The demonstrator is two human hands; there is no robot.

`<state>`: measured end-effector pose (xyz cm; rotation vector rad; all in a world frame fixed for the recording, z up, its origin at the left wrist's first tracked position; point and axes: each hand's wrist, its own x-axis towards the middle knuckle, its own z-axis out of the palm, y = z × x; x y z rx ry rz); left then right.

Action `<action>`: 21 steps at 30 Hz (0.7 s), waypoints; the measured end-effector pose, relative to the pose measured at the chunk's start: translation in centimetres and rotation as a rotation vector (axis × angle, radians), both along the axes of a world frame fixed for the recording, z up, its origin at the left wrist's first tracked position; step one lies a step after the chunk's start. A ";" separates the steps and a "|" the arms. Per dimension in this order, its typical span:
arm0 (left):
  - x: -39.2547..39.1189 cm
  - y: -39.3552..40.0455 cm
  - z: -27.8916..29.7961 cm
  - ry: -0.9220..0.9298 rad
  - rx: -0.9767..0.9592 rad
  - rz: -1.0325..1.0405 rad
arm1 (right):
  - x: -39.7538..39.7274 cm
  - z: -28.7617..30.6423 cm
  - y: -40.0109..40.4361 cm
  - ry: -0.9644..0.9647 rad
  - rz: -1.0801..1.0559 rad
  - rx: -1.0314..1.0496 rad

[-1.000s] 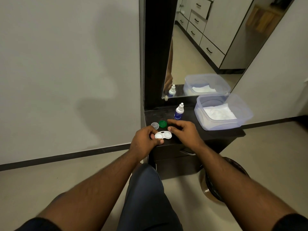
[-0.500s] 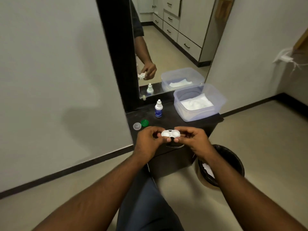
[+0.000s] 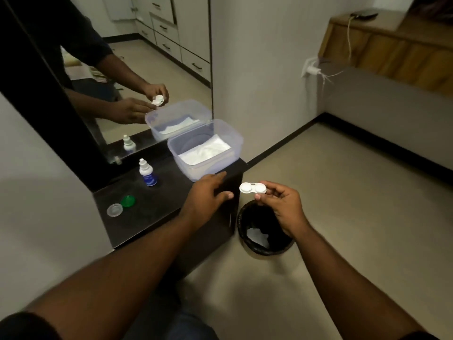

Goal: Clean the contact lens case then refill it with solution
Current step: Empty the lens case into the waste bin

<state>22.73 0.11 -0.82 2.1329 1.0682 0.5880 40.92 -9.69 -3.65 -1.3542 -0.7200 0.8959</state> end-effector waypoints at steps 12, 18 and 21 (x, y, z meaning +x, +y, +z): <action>2.6 2.9 -3.4 0.567 0.282 -0.122 | 10.2 -4.9 1.0 -0.446 -0.101 -0.283; 2.5 4.4 -3.2 0.594 0.276 -0.140 | 11.0 -6.4 2.7 -0.771 -0.007 -0.382; 2.6 4.7 -3.2 0.630 0.244 -0.154 | 10.7 -6.5 3.8 -0.932 0.059 -0.456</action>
